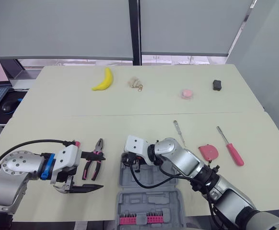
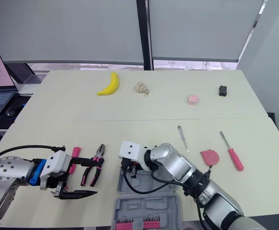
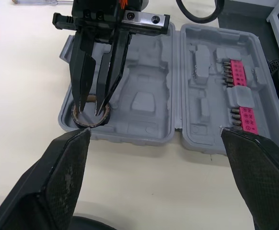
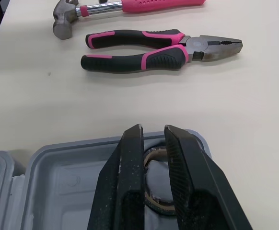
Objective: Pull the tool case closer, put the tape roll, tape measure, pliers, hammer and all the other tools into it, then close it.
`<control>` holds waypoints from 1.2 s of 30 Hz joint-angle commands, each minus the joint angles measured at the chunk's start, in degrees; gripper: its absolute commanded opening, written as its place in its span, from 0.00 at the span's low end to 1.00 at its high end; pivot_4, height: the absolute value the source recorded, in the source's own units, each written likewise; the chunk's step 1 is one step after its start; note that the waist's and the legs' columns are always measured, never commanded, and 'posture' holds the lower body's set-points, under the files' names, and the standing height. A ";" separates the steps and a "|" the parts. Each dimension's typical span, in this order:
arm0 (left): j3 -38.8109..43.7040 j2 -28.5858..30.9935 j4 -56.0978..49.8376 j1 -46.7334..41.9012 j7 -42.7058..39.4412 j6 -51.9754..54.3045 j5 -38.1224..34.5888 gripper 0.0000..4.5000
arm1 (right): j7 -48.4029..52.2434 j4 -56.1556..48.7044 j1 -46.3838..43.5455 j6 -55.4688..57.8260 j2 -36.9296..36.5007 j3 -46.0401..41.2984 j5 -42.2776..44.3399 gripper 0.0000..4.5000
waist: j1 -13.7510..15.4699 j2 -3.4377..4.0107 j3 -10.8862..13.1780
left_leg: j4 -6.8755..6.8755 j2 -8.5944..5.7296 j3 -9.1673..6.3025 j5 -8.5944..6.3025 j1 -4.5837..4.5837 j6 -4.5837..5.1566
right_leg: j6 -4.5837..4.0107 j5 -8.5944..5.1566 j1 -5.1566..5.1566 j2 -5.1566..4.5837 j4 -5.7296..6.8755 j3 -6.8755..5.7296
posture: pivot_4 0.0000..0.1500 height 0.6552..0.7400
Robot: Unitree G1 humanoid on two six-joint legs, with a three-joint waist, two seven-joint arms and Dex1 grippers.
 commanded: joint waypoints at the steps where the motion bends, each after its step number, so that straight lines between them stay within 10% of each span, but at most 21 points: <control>1: 2.00 1.20 -0.44 0.13 -0.54 -1.07 -0.44 1.00 | -1.58 2.01 0.21 -4.10 1.19 -0.34 -1.66 0.18 | 0.00 -0.02 0.01 | 0.00 0.00 0.01 0.00 0.00 0.00 | 0.00 0.00 0.00 0.00 0.00 0.03 | 1.00 0.85; 22: 1.95 0.94 -0.85 1.01 0.20 -1.34 -0.48 1.00 | -1.65 14.96 1.02 -14.72 2.66 -1.80 -6.34 0.18 | -0.17 -0.11 0.00 | 0.01 0.10 0.16 0.00 0.17 0.00 | 0.00 0.00 -0.02 0.06 0.04 0.61 | 1.00 0.85; 36: 4.40 0.15 1.33 1.67 1.76 -0.13 -1.95 1.00 | 5.01 -3.19 1.62 -7.51 0.52 -6.80 0.00 0.18 | -0.08 -0.19 0.09 | -0.06 0.14 0.11 0.00 0.06 0.00 | 0.00 0.00 -0.09 0.04 0.04 0.58 | 1.00 0.85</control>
